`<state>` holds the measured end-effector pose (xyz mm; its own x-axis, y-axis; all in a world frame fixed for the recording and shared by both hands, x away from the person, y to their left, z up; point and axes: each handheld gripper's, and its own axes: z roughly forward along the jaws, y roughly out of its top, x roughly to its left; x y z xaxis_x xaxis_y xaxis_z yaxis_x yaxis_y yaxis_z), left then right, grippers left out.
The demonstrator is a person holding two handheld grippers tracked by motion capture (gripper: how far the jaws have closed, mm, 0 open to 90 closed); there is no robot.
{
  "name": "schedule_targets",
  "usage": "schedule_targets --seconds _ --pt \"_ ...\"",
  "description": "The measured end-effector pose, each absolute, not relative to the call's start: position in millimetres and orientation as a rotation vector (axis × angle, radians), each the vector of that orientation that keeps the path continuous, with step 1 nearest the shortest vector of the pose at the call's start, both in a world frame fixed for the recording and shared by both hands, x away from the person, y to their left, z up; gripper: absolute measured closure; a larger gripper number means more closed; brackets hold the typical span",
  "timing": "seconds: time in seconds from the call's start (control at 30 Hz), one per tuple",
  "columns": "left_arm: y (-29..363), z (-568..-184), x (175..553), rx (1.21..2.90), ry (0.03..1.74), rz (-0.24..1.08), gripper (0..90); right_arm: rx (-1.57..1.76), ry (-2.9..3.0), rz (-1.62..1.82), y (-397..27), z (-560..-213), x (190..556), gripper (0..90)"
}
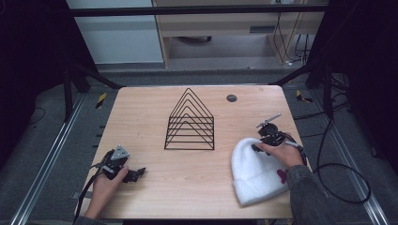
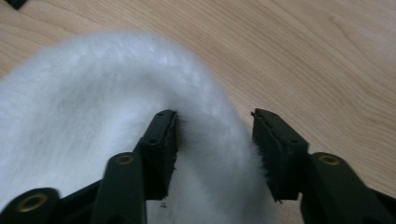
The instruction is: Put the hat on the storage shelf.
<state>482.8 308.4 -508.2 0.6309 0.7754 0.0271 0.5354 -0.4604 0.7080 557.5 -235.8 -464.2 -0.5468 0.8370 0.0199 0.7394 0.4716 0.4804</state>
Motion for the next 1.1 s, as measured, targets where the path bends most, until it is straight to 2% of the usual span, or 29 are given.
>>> schedule_targets --seconds 0.03,0.07,0.17,0.27,0.47,0.63,0.7,0.73,0.97,1.1 --pt "308 -508 483 2.176 1.020 0.458 0.0 1.355 2.509 0.667 -236 -465 558 59.0" --pt "308 -508 483 2.176 1.020 0.458 0.0 1.355 2.509 0.667 -236 -465 558 59.0" --pt "308 -508 483 2.176 1.019 0.458 0.0 1.335 2.529 0.695 -236 -463 555 73.8" --pt "308 -508 483 2.176 1.019 0.458 0.0 1.312 2.542 0.697 -235 -461 551 80.5" --pt "308 -508 483 2.176 1.019 0.457 0.0 1.247 2.469 0.763 -232 -440 533 82.3" --pt "308 -507 482 2.181 1.007 0.460 0.0 1.164 2.369 0.829 -227 -420 504 82.7" --pt "307 -504 482 2.198 1.000 0.484 2.6 1.124 2.324 0.883 -225 -409 489 82.7" --pt "305 -497 480 2.183 0.989 0.534 2.6 1.085 2.299 0.908 -223 -401 477 82.7" --pt "291 -471 475 2.174 0.908 0.564 3.6 1.009 2.213 1.034 -218 -371 442 83.0" --pt "277 -449 468 2.084 0.833 0.595 5.6 0.969 2.162 1.118 -214 -355 428 83.2"
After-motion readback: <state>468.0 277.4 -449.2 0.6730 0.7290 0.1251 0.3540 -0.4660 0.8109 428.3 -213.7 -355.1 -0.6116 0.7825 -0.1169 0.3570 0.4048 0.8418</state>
